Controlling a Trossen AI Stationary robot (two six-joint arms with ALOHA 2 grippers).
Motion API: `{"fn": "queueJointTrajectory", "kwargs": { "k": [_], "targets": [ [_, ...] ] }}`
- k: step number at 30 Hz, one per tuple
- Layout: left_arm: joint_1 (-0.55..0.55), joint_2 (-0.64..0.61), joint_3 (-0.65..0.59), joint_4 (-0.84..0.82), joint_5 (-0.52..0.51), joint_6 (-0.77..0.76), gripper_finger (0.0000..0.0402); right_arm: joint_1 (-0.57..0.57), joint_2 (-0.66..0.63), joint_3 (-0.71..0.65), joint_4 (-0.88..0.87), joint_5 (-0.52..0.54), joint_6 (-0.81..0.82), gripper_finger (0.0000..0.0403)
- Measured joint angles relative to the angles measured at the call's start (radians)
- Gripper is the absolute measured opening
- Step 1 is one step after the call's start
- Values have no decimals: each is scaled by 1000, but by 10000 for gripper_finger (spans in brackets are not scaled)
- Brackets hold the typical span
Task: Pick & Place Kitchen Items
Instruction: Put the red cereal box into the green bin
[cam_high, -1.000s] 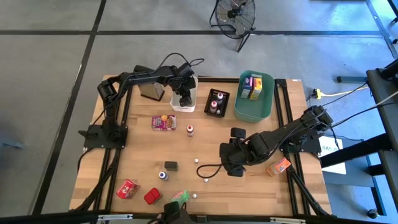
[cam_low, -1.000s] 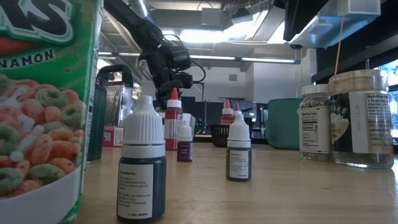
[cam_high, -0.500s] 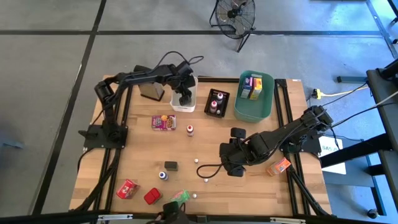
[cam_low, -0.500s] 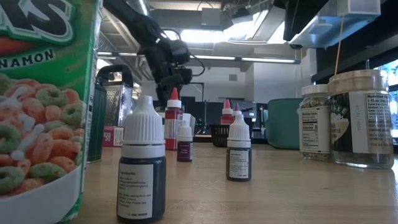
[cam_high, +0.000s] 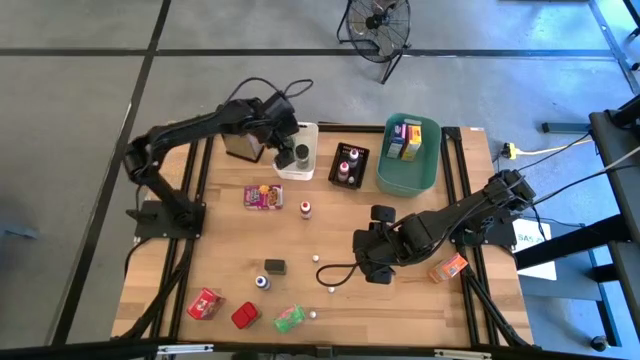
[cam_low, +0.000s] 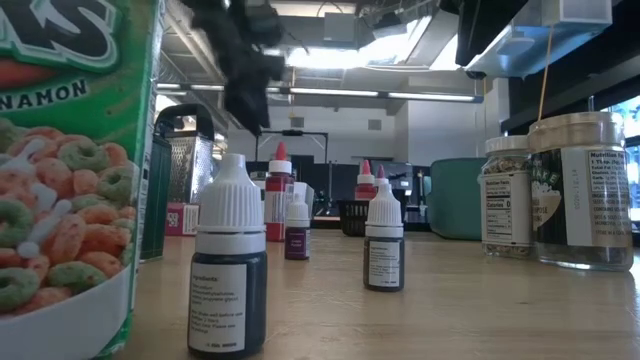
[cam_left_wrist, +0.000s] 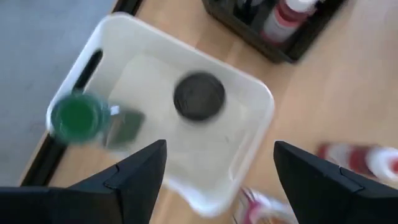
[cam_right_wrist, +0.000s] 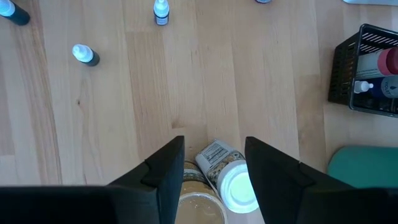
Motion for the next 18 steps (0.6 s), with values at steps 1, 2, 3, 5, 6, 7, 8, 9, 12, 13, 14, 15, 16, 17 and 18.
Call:
{"fn": "queueJointTrajectory", "kwargs": {
  "k": [1, 2, 3, 5, 6, 7, 8, 9, 12, 13, 14, 15, 16, 17, 18],
  "targets": [
    [-11, -23, 0, -27, 0, -4, 290, 0, 0, 0, 0, 0, 0, 171],
    [-23, -45, 0, -54, 6, -11, 290, 0, 0, 0, 0, 0, 0, 171],
    [-36, -65, 0, -81, 16, -20, 290, 0, 0, 0, 0, 0, 0, 171],
    [-66, -104, 0, -140, 27, -38, 291, 0, 0, 0, 0, 0, -9, 171],
    [-81, -121, 0, -170, 27, -46, 292, 0, 0, 0, 1, 0, -16, 171],
    [-97, -138, 0, -197, 27, -52, 292, 0, 0, 0, 1, -1, -22, 171],
    [-113, -152, 0, -219, 26, -58, 292, 0, 0, 0, 1, -1, -23, 171],
    [-130, -162, 0, -234, 25, -71, 292, 0, 0, 0, 2, -1, -26, 171],
    [-184, -181, 0, -302, 22, -129, 292, 0, 0, 0, 3, -3, -34, 171],
    [-206, -184, 0, -327, 22, -152, 292, 0, 0, 0, 3, -3, -37, 171],
    [-228, -185, 0, -355, 19, -177, 292, 0, 0, 0, 3, -3, -41, 171],
    [-253, -185, 0, -386, 12, -204, 292, 0, 0, 0, 3, -3, -41, 171],
    [-280, -185, 0, -414, 3, -230, 292, 0, 0, 0, 3, -3, -41, 171],
    [-309, -185, 0, -441, -8, -257, 292, 0, 0, 0, 3, -3, -41, 171],
    [-337, -185, 0, -463, -21, -280, 292, 0, 0, 0, 3, -3, -42, 171]
  ]
}}
